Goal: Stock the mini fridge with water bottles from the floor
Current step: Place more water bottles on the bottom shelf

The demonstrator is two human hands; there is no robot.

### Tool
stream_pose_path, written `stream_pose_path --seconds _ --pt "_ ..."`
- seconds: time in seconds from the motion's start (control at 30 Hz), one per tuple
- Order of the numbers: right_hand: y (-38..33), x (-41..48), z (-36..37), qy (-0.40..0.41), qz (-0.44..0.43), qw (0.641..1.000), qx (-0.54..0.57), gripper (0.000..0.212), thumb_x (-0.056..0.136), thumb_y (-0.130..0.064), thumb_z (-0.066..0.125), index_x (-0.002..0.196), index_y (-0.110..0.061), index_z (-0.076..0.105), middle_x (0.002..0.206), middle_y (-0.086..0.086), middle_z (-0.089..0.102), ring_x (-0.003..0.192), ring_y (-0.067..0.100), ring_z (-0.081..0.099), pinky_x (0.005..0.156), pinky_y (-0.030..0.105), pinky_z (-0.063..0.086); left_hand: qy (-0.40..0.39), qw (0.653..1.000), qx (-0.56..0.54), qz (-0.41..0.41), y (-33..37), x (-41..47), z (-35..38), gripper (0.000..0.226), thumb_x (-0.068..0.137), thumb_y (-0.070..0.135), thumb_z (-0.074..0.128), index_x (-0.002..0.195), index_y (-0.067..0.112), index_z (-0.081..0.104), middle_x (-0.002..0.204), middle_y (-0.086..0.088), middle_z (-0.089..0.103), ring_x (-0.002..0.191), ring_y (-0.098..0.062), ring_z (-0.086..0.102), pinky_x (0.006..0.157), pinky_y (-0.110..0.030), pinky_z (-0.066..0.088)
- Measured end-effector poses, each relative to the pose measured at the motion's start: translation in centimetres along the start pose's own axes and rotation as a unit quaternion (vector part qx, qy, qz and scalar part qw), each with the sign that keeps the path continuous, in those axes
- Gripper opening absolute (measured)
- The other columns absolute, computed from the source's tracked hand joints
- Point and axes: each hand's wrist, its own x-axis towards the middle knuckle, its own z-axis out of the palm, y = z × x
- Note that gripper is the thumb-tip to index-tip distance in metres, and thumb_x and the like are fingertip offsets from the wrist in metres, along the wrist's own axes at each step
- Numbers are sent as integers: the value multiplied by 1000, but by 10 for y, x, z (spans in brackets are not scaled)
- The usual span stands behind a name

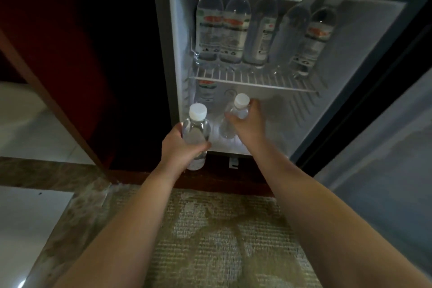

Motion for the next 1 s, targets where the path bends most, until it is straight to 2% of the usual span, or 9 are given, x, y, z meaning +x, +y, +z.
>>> stream_pose_path --seconds 0.13,0.27,0.37,0.47,0.57,0.63,0.73,0.83,1.0 --pt "13 40 25 0 -8 1000 5 52 82 -17 72 125 -10 44 107 -2 53 97 14 53 77 24 39 12 1000 2 -4 -26 21 13 51 64 21 84 106 22 57 97 3 65 93 -16 62 79 -32 51" --pt "22 75 41 13 -23 1000 -14 56 83 -20 71 130 -15 42 118 2 57 110 23 56 81 27 43 39 999 -15 -3 -39 31 21 46 65 19 84 100 27 54 85 18 59 80 -3 59 68 -18 45" --pt "23 100 50 13 -1 998 -54 53 85 -25 68 132 -15 44 126 7 59 115 27 57 83 27 44 50 999 -17 -7 -43 40 23 47 65 20 84 102 25 56 89 14 61 83 -7 60 70 -20 45" --pt "21 118 56 16 11 999 -31 29 89 -21 63 116 -13 54 109 6 62 106 23 59 87 27 46 58 998 -28 -7 -45 48 23 50 64 20 85 104 28 55 92 15 61 88 -9 60 70 -20 45" --pt "16 135 63 2 19 999 33 41 83 -20 73 117 -6 57 101 0 61 97 14 60 89 23 48 65 997 -42 -12 -50 52 24 56 64 20 85 112 27 55 103 9 64 95 -11 61 78 -26 48" --pt "10 145 66 -35 25 999 17 46 83 -25 72 123 -9 56 118 6 62 113 22 58 101 34 46 63 997 -43 -15 -54 52 23 54 65 21 84 111 27 56 103 8 65 95 -12 62 81 -30 51" --pt "6 152 67 -98 20 994 -38 49 95 -28 56 138 -7 42 144 10 44 136 24 38 115 33 28 63 997 -37 -13 -59 51 23 45 67 20 82 100 33 55 93 11 64 89 -8 62 73 -25 51" --pt "8 155 68 -80 1 996 -43 49 93 -28 60 135 -7 46 138 10 50 131 24 44 110 31 33 59 997 -35 -18 -61 50 25 44 67 19 83 90 38 50 88 14 62 82 -1 60 64 -18 46" --pt "22 142 67 -76 27 996 48 45 89 -28 65 130 -12 53 124 4 60 122 21 53 89 20 39 63 998 -13 -23 -62 50 28 42 66 24 83 93 34 53 91 13 63 88 -8 62 74 -27 50"
